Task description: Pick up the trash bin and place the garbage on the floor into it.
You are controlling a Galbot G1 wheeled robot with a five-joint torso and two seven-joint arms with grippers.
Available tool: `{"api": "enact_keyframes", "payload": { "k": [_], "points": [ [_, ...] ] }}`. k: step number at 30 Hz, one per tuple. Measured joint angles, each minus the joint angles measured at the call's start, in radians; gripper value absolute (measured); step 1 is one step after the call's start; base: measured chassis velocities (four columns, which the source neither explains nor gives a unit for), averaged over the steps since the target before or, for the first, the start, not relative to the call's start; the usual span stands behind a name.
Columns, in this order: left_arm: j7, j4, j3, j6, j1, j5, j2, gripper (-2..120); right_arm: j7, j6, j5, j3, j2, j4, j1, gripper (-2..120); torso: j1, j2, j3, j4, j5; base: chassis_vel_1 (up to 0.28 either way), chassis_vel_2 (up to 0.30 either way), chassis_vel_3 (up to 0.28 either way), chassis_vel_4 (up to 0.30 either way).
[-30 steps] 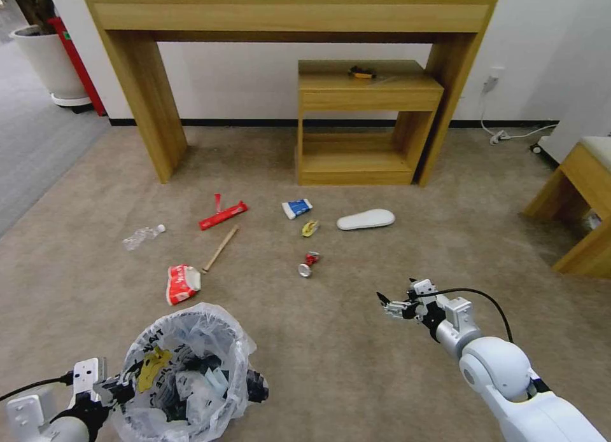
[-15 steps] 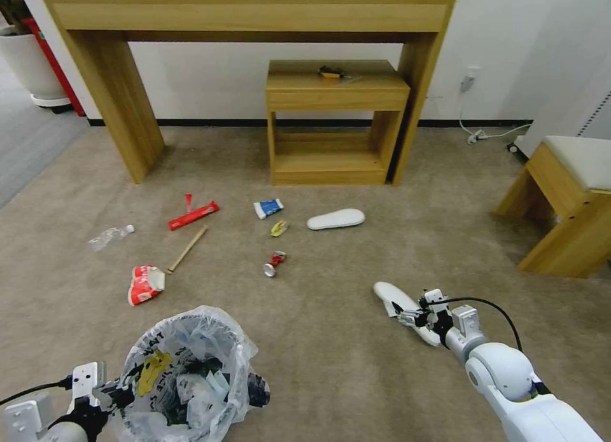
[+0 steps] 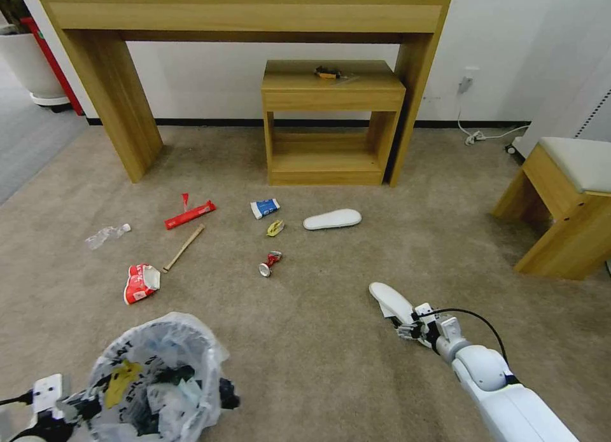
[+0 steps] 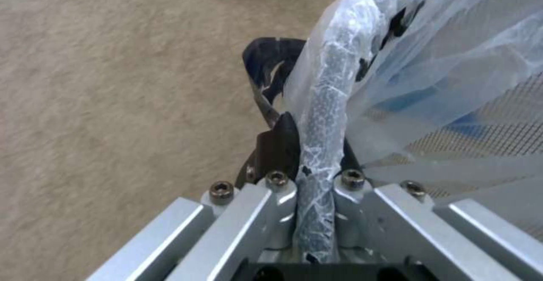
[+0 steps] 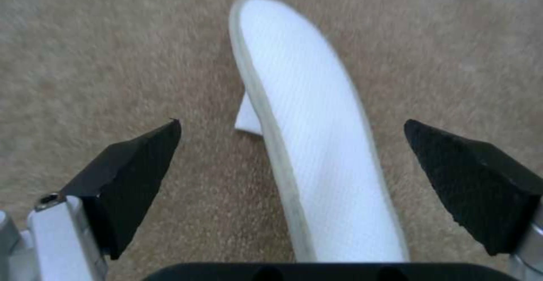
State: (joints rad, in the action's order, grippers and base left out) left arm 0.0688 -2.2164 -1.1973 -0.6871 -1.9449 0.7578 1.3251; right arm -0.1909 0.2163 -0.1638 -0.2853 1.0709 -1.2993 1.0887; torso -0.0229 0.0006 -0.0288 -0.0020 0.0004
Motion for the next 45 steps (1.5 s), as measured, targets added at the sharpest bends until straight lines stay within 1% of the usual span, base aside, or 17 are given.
{"api": "enact_keyframes", "payload": {
  "k": [7, 13, 16, 18, 20, 21, 23, 24, 27, 29, 30, 32, 34, 36, 39, 42, 45],
  "points": [
    [0.019, 0.034, -0.051, 0.001, -0.023, 0.017, -0.003, 1, -0.014, -0.036, 0.044, 0.021, 0.069, 0.151, -0.081, 100, 0.000, 0.000, 0.000, 0.0001, -0.0003, 0.000, 0.000, 0.000, 0.000],
    [0.020, 0.037, -0.051, 0.002, -0.030, 0.015, 0.003, 1, -0.016, -0.058, 0.069, 0.025, 0.112, 0.237, -0.123, 100, 0.000, 0.000, 0.000, 0.0001, -0.0002, 0.000, 0.000, 0.000, 0.000],
    [0.020, 0.031, -0.049, 0.002, -0.032, 0.013, 0.008, 1, -0.011, -0.069, 0.083, 0.023, 0.128, 0.276, -0.143, 95, 0.000, 0.000, 0.000, 0.0000, -0.0002, 0.000, 0.000, 0.000, 0.000],
    [0.020, 0.023, -0.047, 0.002, -0.033, 0.011, 0.010, 1, -0.001, -0.086, 0.100, 0.017, 0.142, 0.319, -0.166, 84, 0.000, 0.000, 0.000, 0.0001, -0.0002, 0.000, 0.000, 0.000, 0.000],
    [0.020, 0.022, -0.046, 0.002, -0.032, 0.011, 0.011, 1, 0.001, -0.088, 0.102, 0.016, 0.143, 0.326, -0.170, 82, 0.000, 0.000, 0.000, 0.0001, -0.0002, 0.000, 0.000, 0.000, 0.000],
    [0.020, 0.021, -0.046, 0.000, -0.032, 0.010, 0.011, 1, 0.006, -0.097, 0.111, 0.012, 0.148, 0.351, -0.183, 75, 0.000, 0.000, 0.000, 0.0000, -0.0001, 0.000, 0.000, 0.000, 0.000],
    [0.019, 0.020, -0.045, -0.001, -0.032, 0.009, 0.011, 1, 0.013, -0.115, 0.128, 0.006, 0.153, 0.377, -0.195, 65, 0.000, 0.000, 0.000, 0.0001, -0.0001, 0.000, 0.000, 0.000, 0.000],
    [0.019, 0.020, -0.045, -0.001, -0.032, 0.009, 0.011, 1, 0.013, -0.115, 0.128, 0.006, 0.153, 0.377, -0.195, 65, 0.000, 0.000, 0.000, 0.0001, -0.0001, 0.000, 0.000, 0.000, 0.000],
    [0.018, 0.018, -0.038, -0.002, -0.031, 0.002, 0.011, 1, 0.022, -0.121, 0.132, 0.000, 0.152, 0.383, -0.197, 51, 0.000, 0.000, 0.000, 0.0001, -0.0002, 0.000, 0.000, 0.000, 0.000],
    [0.018, 0.015, -0.036, -0.003, -0.031, 0.001, 0.011, 1, 0.025, -0.123, 0.134, -0.002, 0.151, 0.384, -0.197, 47, 0.000, 0.000, 0.000, 0.0001, -0.0001, 0.000, 0.000, 0.000, 0.000],
    [0.018, 0.012, -0.033, -0.004, -0.030, 0.000, 0.011, 1, 0.029, -0.125, 0.134, -0.003, 0.151, 0.386, -0.197, 41, 0.000, 0.000, 0.000, 0.0001, -0.0001, 0.000, 0.000, 0.000, 0.000],
    [0.018, 0.010, -0.031, -0.005, -0.030, -0.001, 0.011, 1, 0.033, -0.126, 0.134, -0.004, 0.151, 0.387, -0.198, 37, 0.000, 0.000, 0.000, 0.0001, 0.0000, 0.000, 0.000, 0.000, 0.000],
    [0.017, 0.006, -0.026, -0.007, -0.028, -0.002, 0.009, 1, 0.041, -0.131, 0.145, -0.009, 0.151, 0.392, -0.200, 25, 0.000, 0.000, 0.000, 0.0000, -0.0001, 0.000, 0.000, 0.000, 0.000],
    [0.016, 0.006, -0.024, -0.007, -0.028, -0.002, 0.009, 1, 0.042, -0.135, 0.151, -0.011, 0.151, 0.396, -0.202, 22, 0.000, 0.000, 0.000, 0.0000, -0.0002, 0.000, 0.000, 0.000, 0.000],
    [0.016, 0.004, -0.021, -0.008, -0.029, -0.003, 0.007, 1, 0.056, -0.146, 0.160, -0.016, 0.150, 0.397, -0.203, 8, 0.000, 0.000, 0.000, 0.0000, -0.0002, 0.000, 0.000, 0.000, 0.000],
    [0.016, 0.001, -0.020, -0.008, -0.029, -0.004, 0.005, 1, 0.067, -0.150, 0.169, -0.027, 0.148, 0.380, -0.197, 3, 0.000, 0.000, 0.000, 0.0001, 0.0000, 0.000, 0.000, 0.000, 0.000],
    [0.016, -0.001, -0.016, -0.008, -0.029, -0.004, 0.001, 1, 0.079, -0.152, 0.185, -0.044, 0.139, 0.351, -0.188, 3, 0.000, 0.000, 0.000, 0.0001, 0.0000, 0.000, 0.000, 0.000, 0.000]
  ]
}}
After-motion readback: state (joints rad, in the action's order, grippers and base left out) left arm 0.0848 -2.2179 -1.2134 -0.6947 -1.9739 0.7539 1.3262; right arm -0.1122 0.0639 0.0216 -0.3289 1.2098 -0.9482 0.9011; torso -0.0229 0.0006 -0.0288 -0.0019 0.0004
